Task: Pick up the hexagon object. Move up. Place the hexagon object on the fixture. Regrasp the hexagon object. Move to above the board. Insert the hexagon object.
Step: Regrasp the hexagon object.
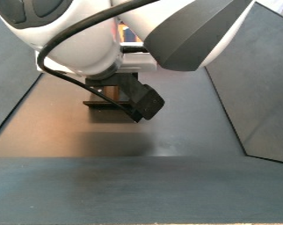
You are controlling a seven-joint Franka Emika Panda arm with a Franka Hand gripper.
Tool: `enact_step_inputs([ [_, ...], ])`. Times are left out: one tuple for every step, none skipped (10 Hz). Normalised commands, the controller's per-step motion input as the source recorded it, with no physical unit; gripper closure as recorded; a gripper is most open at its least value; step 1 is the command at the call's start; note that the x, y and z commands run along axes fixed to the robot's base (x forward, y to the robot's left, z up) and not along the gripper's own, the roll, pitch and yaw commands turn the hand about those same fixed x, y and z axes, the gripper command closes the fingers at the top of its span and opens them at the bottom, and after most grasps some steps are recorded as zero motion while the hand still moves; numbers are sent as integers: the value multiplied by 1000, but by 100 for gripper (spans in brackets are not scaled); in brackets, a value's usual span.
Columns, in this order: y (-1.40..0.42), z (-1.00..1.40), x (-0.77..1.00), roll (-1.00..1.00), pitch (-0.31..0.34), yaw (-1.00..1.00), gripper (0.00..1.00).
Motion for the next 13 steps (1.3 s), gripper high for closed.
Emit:
enact_step_inputs([
  [0, 1000, 0, -22, 1, -59, 0],
  [2, 1000, 0, -19, 0, -57, 0],
  [7, 1000, -13, -2, -6, -38, 0],
  [6, 1000, -23, 14, -16, -17, 0],
  [6, 1000, -33, 17, -18, -5, 0],
  [8, 888, -36, 17, -19, 5, 0],
  [7, 694, -38, 16, -19, 15, 0],
  [5, 433, -38, 14, -17, 21, 0],
  [3, 237, -38, 10, -14, 26, 0],
  [-916, 627, -149, 1000, 46, 36, 0],
  [-896, 604, -133, 1000, 45, 36, 0],
  [-741, 453, -135, 1000, 35, 35, 0],
  [-586, 259, -118, 1000, 28, 34, 0],
])
